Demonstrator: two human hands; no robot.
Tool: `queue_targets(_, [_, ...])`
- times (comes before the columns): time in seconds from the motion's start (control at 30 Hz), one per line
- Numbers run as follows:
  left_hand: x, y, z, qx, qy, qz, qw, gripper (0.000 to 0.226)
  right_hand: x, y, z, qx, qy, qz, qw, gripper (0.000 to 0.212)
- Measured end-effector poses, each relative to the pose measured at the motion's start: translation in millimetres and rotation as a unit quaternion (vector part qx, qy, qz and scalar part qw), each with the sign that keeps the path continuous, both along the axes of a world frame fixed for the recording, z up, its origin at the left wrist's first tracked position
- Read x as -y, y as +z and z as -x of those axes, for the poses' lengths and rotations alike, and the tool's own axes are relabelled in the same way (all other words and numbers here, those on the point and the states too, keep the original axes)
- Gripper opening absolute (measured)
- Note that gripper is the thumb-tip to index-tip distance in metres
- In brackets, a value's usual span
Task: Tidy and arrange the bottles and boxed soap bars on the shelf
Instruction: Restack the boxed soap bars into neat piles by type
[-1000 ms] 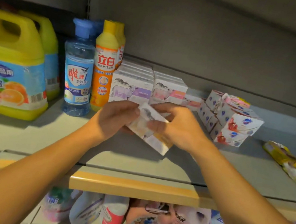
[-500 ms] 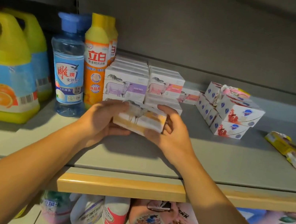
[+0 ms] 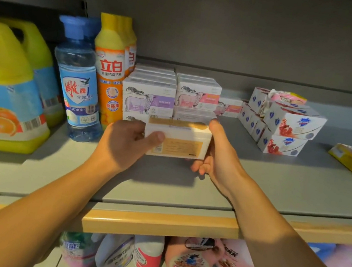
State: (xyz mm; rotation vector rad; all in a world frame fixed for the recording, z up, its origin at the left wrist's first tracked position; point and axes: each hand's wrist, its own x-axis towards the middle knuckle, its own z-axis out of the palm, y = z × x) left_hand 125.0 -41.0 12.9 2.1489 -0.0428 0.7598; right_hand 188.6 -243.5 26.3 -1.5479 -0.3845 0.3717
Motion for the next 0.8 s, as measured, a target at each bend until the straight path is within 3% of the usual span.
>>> queue_targets(0.13, [-0.5, 0.5, -0.8, -0.023, 0.032, 0.011, 0.999, 0.074, 0.4, -1.7, 0.8, 0.011, -0.003, 0.023, 1.000, 0.078])
queue_targets(0.27, [1.0, 3.1, -0.2, -0.061, 0.027, 0.037, 0.997, 0.076, -0.2, -3.6, 0.3, 0.016, -0.028, 0.044, 0.999, 0.081])
queue_targets(0.43, [-0.7, -0.1, -4.3, -0.066, 0.033, 0.030, 0.997, 0.064, 0.0, -6.6, -1.3, 0.021, -0.042, 0.051, 0.998, 0.080])
queue_targets(0.53, [-1.1, -0.5, -7.6, -0.049, 0.024, 0.026, 0.998, 0.053, 0.6, -7.5, -3.4, 0.023, -0.044, 0.043, 0.998, 0.068])
queue_targets(0.7, [-3.6, -2.1, -6.8, -0.043, -0.072, 0.091, 0.992, 0.015, 0.4, -7.4, -1.9, -0.016, -0.023, -0.035, 0.999, 0.069])
queue_targets(0.8, [-1.7, -3.6, -5.0, -0.039, -0.136, 0.110, 0.984, 0.025, -0.3, -7.9, -1.0, -0.024, -0.040, -0.061, 0.997, 0.060])
